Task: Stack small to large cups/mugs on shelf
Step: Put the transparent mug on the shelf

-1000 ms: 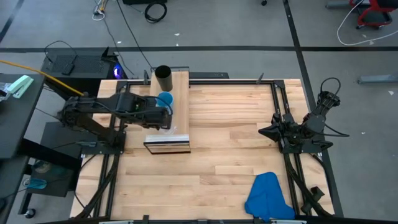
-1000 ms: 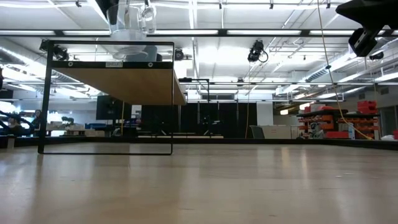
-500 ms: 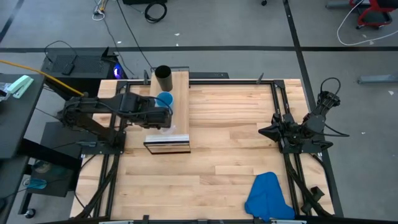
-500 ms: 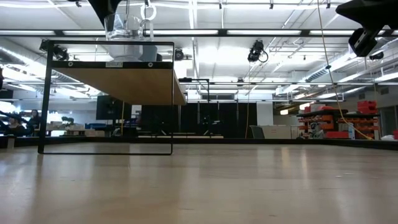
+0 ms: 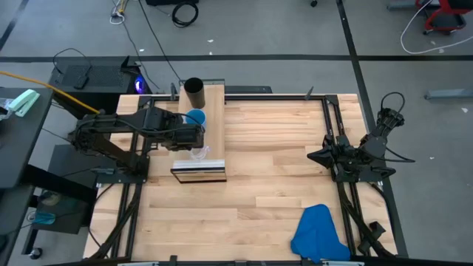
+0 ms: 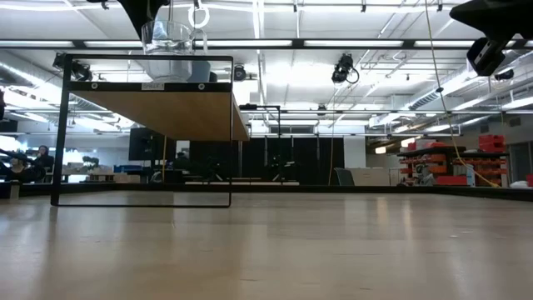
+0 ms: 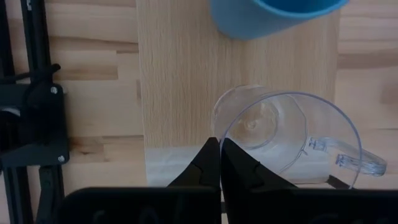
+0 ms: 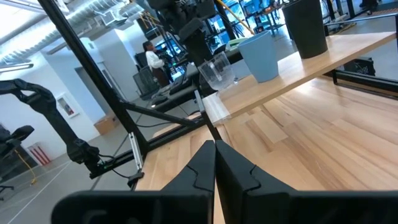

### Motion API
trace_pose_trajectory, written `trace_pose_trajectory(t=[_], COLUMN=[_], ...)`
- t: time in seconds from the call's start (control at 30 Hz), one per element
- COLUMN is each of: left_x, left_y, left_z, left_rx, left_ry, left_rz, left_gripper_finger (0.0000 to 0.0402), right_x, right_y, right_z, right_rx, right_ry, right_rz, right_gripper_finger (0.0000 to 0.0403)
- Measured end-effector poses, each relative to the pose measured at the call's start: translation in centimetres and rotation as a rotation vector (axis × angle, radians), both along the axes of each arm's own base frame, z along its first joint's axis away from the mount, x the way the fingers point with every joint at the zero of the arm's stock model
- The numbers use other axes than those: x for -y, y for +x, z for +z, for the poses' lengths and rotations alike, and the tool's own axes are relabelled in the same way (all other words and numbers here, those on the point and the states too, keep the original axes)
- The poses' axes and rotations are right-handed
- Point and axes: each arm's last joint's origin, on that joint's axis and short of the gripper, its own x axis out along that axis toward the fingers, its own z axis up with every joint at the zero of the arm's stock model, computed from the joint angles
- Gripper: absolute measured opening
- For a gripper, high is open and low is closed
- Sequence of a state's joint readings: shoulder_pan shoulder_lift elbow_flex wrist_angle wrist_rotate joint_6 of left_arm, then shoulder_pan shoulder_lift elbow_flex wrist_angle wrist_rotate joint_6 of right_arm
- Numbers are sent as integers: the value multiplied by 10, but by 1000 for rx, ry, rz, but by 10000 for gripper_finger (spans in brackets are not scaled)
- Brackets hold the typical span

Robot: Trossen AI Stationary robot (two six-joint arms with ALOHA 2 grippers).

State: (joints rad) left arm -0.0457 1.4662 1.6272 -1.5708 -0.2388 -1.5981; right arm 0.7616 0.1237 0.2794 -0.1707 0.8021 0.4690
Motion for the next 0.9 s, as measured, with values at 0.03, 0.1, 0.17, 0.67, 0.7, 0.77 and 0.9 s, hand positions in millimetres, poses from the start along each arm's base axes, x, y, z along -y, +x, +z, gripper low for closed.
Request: trace_pose_trajectory(t=[0.03, 0.1, 0.17, 0.67, 0.7, 0.77, 0.9], left_x=[0, -1, -1, -2, -2, -4, -5], left_y=[0, 0, 0, 10, 11, 11, 11], left_z=[0, 0, 0, -8, -9, -9, -9], left_rx=[2, 3, 5, -36, -41, -45, -43], left_ry=[-3, -6, -6, -14, -17, -19, -20], left_rz=[11, 17, 26, 15, 12, 4, 9], left_gripper_finger=[4, 4, 4, 4, 4, 4, 4], right_x=[0, 0, 0, 0, 0, 0, 0], right_y=[0, 0, 0, 0, 0, 0, 0], right_z=[0, 0, 0, 0, 0, 0, 0], right_rx=[0, 0, 0, 0, 0, 0, 0], right_ry=[0, 0, 0, 0, 0, 0, 0], right_rz=[-1, 0, -1, 0, 0, -1, -1], right_gripper_finger=[16, 16, 16, 16, 16, 16, 16])
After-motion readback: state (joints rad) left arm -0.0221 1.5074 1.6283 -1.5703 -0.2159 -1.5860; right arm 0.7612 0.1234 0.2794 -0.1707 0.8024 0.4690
